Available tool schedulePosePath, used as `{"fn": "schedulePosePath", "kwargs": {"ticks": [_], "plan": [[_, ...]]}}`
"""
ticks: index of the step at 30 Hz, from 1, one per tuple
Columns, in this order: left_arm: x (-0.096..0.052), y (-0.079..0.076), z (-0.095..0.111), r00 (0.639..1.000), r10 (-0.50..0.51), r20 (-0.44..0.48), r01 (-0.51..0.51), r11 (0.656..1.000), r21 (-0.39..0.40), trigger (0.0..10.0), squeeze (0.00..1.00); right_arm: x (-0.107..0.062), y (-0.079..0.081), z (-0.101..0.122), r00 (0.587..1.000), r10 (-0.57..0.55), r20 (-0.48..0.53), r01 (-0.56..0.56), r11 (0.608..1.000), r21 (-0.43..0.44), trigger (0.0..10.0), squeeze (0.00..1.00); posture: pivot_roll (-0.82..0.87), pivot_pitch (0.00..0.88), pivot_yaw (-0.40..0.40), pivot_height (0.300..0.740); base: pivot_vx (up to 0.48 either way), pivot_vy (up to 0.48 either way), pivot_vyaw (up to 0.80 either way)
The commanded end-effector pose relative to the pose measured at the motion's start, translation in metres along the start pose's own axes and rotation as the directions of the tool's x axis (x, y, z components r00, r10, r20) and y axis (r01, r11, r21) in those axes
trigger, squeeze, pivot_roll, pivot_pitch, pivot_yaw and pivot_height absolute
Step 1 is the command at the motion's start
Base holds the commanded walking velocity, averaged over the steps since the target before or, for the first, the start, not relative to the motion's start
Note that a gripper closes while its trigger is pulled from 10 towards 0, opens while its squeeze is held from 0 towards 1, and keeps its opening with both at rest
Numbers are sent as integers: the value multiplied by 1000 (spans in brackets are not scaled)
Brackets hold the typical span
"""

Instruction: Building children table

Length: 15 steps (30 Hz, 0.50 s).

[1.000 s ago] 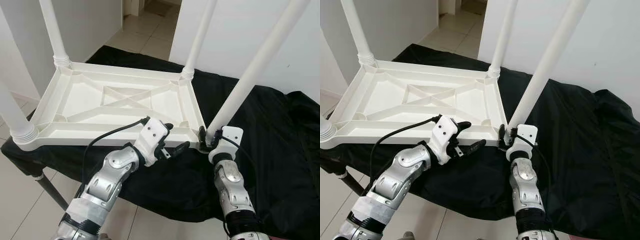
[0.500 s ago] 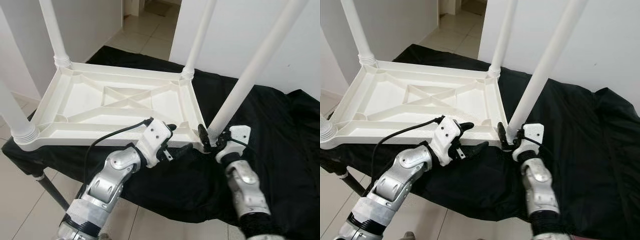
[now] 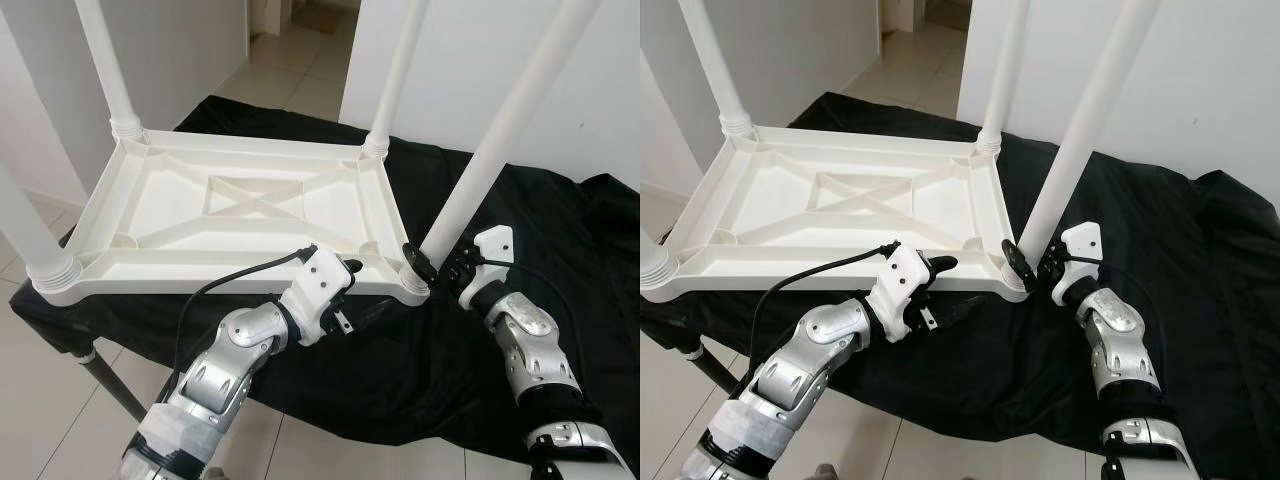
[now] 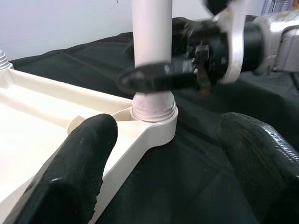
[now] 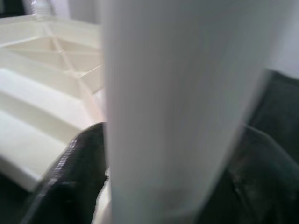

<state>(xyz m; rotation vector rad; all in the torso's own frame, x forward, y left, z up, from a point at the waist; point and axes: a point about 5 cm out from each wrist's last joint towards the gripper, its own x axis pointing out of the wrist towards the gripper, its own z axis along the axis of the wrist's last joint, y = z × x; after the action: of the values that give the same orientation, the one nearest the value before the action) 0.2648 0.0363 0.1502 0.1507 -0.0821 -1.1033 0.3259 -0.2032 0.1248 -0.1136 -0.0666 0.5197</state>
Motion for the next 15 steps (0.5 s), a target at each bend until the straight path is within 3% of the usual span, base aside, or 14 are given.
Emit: {"fn": "schedulePosePath", "kwargs": {"ticks": [1,2,14,15], "plan": [[2,-4,2,1000,-17,5,17,1000,0,10000,0,-1,-2,-3,999,17,-31,-17,1000,-11,3176,0,19,0,-88,740,0,0,0],[2,-5,2,1000,-19,4,19,1000,0,10000,0,1,-3,-4,999,27,-37,-28,1000,-7,0,0,32,0,-93,740,0,0,0],[-3,-4,2,1000,-16,-5,16,1000,10,10000,0,0,-10,-8,998,45,-36,-45,999,22,0,0,40,0,-110,740,0,0,0],[-4,-4,1,1000,-14,-7,14,1000,10,10000,0,0,-9,-10,999,24,-46,-22,999,36,10000,0,41,0,-117,740,0,0,0]]}}
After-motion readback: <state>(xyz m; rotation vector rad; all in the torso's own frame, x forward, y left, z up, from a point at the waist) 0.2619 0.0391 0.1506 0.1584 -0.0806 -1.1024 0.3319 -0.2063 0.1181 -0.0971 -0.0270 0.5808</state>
